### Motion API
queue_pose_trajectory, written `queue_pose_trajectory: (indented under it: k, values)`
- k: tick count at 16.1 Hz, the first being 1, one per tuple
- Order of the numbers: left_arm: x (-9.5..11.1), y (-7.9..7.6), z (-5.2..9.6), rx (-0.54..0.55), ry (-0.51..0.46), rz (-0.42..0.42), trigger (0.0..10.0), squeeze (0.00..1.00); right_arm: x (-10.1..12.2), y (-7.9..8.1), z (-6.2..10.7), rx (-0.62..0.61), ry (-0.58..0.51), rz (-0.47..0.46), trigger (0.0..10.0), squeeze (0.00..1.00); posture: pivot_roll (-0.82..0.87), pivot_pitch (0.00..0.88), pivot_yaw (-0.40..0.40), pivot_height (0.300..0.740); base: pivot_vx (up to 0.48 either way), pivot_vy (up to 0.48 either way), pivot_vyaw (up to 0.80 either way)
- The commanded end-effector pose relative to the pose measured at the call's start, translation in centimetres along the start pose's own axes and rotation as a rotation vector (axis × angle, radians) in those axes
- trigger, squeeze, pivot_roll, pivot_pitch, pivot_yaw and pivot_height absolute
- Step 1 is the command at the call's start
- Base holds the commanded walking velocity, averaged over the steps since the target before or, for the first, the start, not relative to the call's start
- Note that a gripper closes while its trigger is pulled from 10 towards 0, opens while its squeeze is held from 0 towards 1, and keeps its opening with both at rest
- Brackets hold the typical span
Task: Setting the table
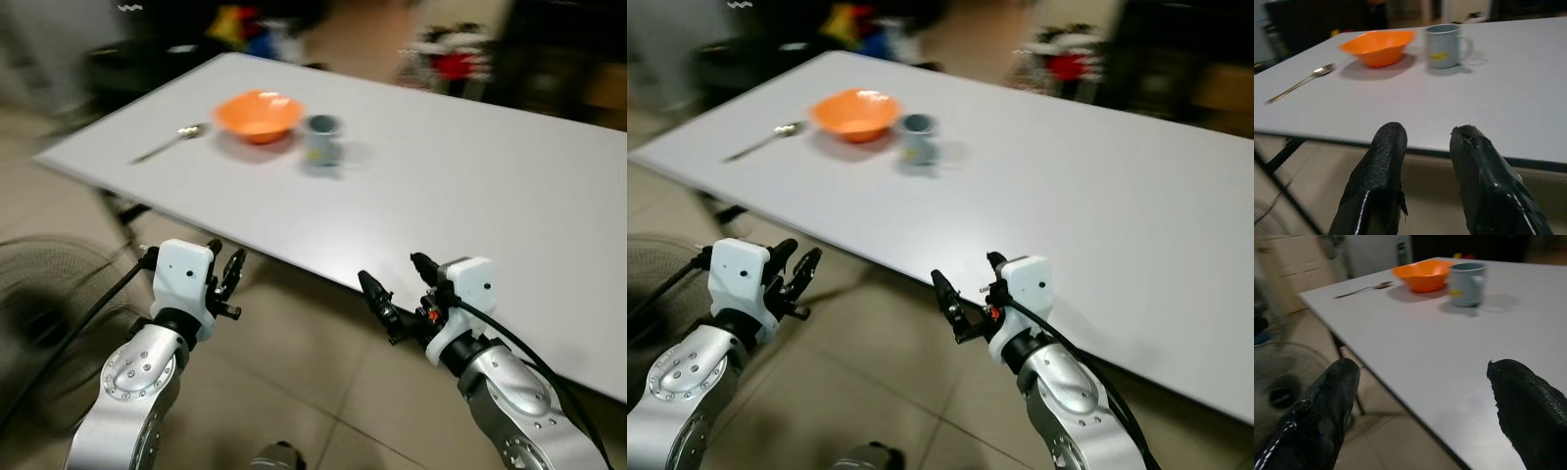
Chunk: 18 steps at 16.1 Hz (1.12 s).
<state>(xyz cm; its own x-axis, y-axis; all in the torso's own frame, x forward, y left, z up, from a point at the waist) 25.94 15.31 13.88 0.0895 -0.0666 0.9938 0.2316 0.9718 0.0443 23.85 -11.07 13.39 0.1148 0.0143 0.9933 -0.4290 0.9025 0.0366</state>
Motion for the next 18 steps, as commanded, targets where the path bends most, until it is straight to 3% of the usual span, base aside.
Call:
queue_pose_trajectory:
  k: [1, 6, 13, 18]
  values:
    - [0.67, 0.55, 0.13, 0.035, -0.027, 0.018, 10.0, 0.00, 0.58, 0.00, -0.16, 0.003, -0.025, -0.008, 10.0, 0.00, 0.16, 0.000, 0.021, 0.727, 0.000, 0.000, 0.80]
    - [1.06, 0.84, -0.06, 0.047, -0.040, -0.018, 10.0, 0.00, 0.47, 0.06, -0.61, 0.028, -0.024, -0.016, 10.0, 0.00, 0.18, 0.000, 0.008, 0.727, 0.000, 0.000, 0.80]
    - [1.01, 0.91, 0.08, 0.049, -0.035, -0.001, 10.0, 0.00, 0.19, -0.12, -0.73, 0.003, -0.023, -0.035, 10.0, 0.00, 0.18, 0.000, 0.014, 0.727, 0.000, 0.000, 0.80]
    - [1.20, 0.99, -0.13, 0.041, -0.041, -0.014, 10.0, 0.00, 0.21, -0.42, -0.93, -0.023, -0.031, -0.051, 10.0, 0.00, 0.18, 0.000, 0.016, 0.727, 0.000, 0.310, 0.80]
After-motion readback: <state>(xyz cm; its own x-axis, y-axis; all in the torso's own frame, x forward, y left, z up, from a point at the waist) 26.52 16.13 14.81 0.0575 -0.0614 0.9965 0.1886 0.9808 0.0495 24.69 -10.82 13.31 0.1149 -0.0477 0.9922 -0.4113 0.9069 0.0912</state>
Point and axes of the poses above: a point about 5 cm out from each wrist's last joint towards the gripper, its own z axis pointing back from the gripper into the wrist, its own x axis along the axis of the wrist's last joint, y = z × x, the point moved 3 cm from there along -z, pointing out of the wrist towards the gripper, and after that the axes turned 4 degrees about z, right-handed, at the moved point
